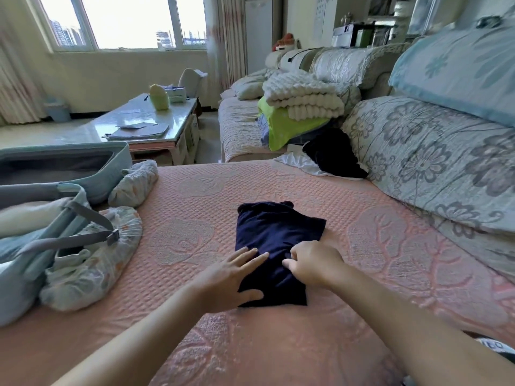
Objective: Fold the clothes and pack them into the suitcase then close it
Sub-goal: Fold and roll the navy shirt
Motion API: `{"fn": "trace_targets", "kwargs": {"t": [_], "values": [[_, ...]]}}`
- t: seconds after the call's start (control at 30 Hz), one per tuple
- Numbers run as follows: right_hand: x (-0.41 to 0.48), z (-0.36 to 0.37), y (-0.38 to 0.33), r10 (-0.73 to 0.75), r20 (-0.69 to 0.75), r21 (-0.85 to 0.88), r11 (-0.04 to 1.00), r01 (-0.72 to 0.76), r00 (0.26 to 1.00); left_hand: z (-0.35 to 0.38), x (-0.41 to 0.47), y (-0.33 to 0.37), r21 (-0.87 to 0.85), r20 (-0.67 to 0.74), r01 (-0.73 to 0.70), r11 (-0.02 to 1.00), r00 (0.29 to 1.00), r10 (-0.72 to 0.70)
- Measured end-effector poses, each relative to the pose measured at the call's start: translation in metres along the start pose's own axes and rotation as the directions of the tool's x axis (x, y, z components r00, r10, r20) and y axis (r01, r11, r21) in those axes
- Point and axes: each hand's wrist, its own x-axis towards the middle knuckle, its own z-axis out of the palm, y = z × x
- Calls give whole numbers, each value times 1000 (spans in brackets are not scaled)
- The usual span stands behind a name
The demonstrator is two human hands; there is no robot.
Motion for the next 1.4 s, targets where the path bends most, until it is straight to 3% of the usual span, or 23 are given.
{"fn": "trace_targets", "kwargs": {"t": [0.13,0.23,0.3,0.4,0.47,0.57,0.63,0.7,0.83,1.03,1.17,1.23,1.3,1.4], "values": [[-9,1,7,51,167,27,998,-57,985,-3,-14,-3,202,28,-76,976,997,72],[-12,14,9,103,226,-24,995,-100,969,-3,-19,-4,216,-75,-180,960,977,200],[-13,12,8,74,92,-61,996,-68,993,-6,-17,2,133,-127,-226,965,962,243],[-12,8,8,-144,-126,-119,984,129,982,-12,-7,21,-155,-222,-160,975,967,123],[-8,9,10,-226,-36,-121,968,220,974,-8,8,34,-215,-310,-125,969,949,53],[7,1,16,-134,93,105,987,124,987,2,30,43,-115,-176,-34,993,984,14],[24,-10,28,-85,24,231,970,77,996,5,41,44,19,-79,-16,1000,997,18],[41,-18,43,-18,-33,323,946,28,999,-2,56,48,54,-111,17,998,994,-11],[82,-21,77,110,-150,257,964,-69,983,-14,96,72,-4,-314,4,1000,950,-5],[118,-2,92,110,-99,124,988,-97,989,-3,136,109,179,-101,120,976,989,-103],[122,-5,91,191,-58,158,971,-180,980,-6,142,108,183,-104,153,971,985,-136],[120,-10,88,232,-37,305,929,-210,972,-11,138,105,98,-170,163,982,975,-145],[117,-18,82,287,-57,511,831,-219,956,-18,131,100,-163,-286,206,965,926,-246],[116,-30,64,331,-31,742,640,-200,943,-36,117,85,-579,-336,278,767,775,-534]]}}
